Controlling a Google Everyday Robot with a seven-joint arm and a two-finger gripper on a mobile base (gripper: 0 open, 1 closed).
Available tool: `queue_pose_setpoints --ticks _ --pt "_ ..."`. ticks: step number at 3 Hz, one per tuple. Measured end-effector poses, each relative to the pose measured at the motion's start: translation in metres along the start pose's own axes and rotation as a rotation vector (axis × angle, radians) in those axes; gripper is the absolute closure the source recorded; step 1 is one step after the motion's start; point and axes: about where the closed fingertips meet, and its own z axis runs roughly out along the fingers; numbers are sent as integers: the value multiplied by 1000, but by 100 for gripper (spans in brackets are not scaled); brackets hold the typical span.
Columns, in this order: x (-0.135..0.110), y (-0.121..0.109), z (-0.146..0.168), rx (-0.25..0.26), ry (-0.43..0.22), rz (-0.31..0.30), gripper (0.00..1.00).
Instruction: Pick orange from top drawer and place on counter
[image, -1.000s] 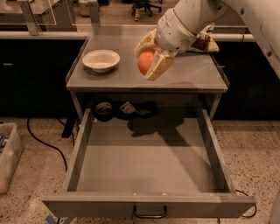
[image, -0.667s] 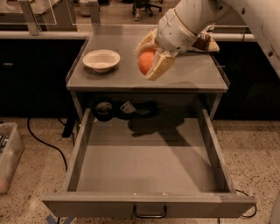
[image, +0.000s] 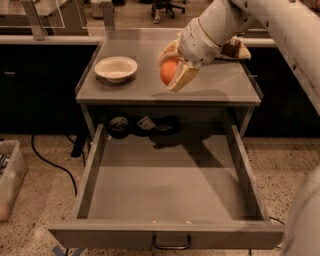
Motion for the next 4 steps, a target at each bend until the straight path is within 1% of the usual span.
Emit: queue_pose_setpoints --ticks 1,2,3,4 --pt "32 -36 16 12 34 -11 100" --pt "59 -62 38 -8 69 -14 100" --pt "81 -77 46 34 55 17 100" --pt "97 -74 55 47 18 56 100"
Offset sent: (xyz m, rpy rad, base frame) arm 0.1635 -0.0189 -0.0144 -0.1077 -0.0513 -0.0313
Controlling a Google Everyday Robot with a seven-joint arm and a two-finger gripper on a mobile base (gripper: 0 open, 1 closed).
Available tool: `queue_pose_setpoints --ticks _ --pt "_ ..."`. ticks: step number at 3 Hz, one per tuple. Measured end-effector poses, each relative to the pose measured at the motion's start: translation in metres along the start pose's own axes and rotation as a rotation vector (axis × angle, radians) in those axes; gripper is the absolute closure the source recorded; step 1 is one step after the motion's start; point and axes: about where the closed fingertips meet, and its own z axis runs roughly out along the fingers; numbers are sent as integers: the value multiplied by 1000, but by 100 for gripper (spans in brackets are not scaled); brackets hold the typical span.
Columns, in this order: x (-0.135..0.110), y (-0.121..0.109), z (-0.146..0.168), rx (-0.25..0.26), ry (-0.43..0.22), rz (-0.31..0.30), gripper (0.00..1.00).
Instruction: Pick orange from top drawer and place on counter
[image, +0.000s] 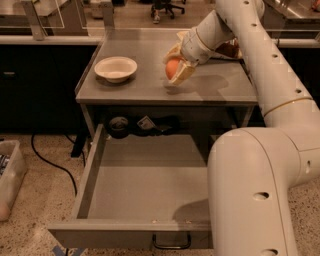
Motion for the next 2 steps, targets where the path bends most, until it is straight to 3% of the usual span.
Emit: queue_pose_setpoints --ticks 1,2 --pt "9 13 15 -22 -64 51 100" --pt "12 24 24 -52 -85 71 100"
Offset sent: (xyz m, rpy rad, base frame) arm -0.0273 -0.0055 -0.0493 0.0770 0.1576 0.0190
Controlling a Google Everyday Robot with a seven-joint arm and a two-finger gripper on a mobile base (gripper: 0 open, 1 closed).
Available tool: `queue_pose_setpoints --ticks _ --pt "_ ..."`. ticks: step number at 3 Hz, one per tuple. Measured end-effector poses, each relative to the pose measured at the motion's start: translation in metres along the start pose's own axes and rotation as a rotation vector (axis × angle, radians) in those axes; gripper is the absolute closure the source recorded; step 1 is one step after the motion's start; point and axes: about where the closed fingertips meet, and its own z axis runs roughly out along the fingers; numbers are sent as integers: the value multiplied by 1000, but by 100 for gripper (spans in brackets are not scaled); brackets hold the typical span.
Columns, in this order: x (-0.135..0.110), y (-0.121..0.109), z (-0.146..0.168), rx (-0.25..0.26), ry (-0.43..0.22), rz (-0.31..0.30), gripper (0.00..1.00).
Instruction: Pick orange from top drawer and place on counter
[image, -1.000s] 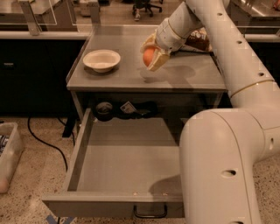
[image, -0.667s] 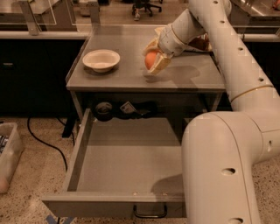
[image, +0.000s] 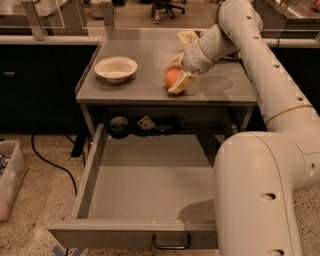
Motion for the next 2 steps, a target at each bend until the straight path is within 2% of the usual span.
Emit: queue_pose_setpoints --ticks 1,2 --pt "0 0 0 0 0 0 81" --pt "0 0 0 0 0 0 58"
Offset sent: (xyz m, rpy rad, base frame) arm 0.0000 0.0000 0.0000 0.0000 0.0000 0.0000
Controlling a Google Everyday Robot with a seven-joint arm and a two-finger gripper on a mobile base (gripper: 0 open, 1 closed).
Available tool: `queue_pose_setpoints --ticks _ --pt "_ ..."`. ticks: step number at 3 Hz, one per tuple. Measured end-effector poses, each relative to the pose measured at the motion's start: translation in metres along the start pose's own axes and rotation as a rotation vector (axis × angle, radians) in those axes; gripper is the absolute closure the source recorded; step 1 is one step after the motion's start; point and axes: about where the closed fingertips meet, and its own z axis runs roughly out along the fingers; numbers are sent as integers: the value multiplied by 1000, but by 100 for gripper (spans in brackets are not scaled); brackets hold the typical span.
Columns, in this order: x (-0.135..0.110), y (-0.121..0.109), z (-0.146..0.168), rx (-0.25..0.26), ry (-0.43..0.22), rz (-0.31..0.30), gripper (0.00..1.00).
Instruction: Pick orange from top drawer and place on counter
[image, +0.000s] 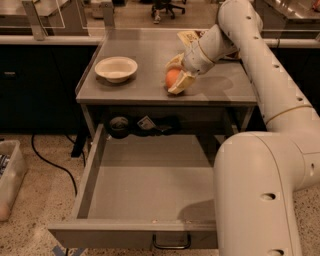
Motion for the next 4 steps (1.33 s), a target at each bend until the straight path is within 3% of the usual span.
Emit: queue_pose_setpoints --ticks 2,3,4 --pt "0 0 0 0 0 0 11" --pt "0 0 0 0 0 0 0" --pt "0 0 0 0 0 0 0"
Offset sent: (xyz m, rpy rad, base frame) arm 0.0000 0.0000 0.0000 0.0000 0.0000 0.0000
